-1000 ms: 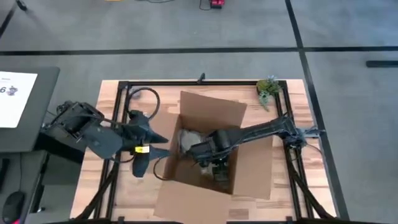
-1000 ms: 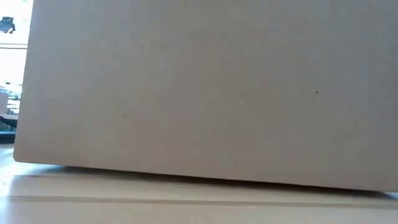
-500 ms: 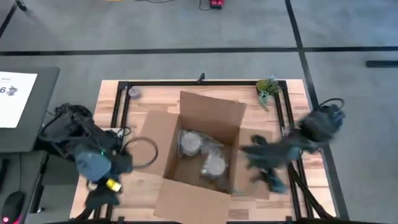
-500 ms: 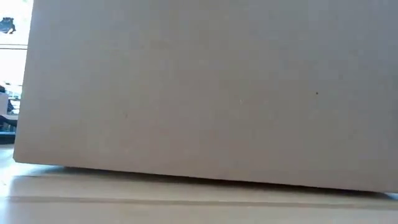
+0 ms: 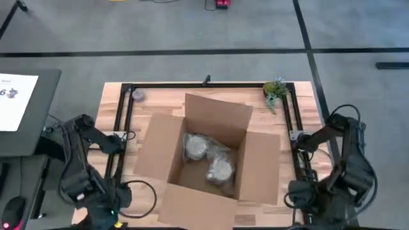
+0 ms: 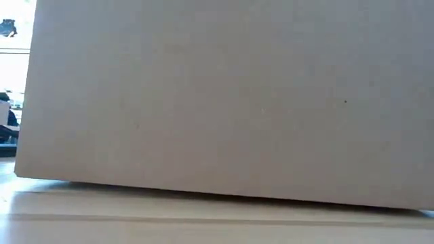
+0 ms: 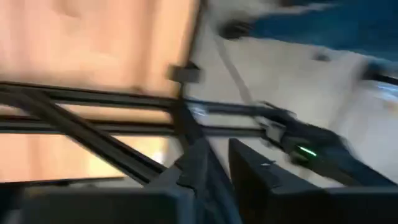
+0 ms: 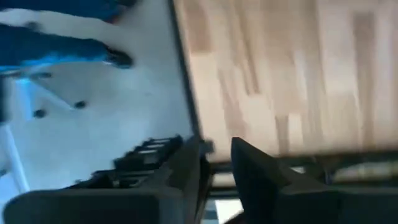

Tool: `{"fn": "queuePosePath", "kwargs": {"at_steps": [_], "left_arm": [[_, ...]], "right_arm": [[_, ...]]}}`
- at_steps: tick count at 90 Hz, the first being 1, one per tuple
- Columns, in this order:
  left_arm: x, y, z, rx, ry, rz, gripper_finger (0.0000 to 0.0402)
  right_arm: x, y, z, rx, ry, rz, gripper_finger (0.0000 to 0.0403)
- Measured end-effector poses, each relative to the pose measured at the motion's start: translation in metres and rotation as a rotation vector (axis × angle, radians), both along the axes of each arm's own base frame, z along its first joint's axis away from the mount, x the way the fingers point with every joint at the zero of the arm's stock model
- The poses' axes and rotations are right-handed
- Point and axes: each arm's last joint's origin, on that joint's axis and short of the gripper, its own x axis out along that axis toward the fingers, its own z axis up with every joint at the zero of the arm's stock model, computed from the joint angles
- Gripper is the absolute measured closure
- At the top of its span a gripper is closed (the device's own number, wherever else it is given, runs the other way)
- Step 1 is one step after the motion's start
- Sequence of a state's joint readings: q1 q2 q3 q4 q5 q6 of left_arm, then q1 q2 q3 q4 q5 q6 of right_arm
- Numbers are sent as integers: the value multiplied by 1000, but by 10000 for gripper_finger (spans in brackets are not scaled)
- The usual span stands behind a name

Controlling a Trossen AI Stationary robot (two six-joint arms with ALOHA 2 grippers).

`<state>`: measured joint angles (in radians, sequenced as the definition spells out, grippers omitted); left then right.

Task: Wrap mug
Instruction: Close the box

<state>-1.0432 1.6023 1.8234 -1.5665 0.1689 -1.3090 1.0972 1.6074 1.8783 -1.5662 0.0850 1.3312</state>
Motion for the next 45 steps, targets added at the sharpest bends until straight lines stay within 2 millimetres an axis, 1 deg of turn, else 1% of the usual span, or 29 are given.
{"fn": "queuePosePath", "kwargs": {"at_steps": [9, 18, 28, 38, 45], "left_arm": [[-5, -2, -22, 177, -122, 48, 397], [-13, -4, -49, 332, -210, 126, 398], [-17, 0, -77, 469, -291, 273, 401], [-14, 7, -92, 550, -431, 403, 402], [-8, 11, -93, 577, -534, 446, 402]], "right_arm": [[-12, 4, -25, -74, -35, -128, 358], [-24, -2, -41, -135, -187, -321, 383], [-27, -6, -56, -159, -374, -505, 400], [-22, -14, -61, -156, -514, -627, 399], [-15, -18, -64, -172, -567, -674, 401]]}}
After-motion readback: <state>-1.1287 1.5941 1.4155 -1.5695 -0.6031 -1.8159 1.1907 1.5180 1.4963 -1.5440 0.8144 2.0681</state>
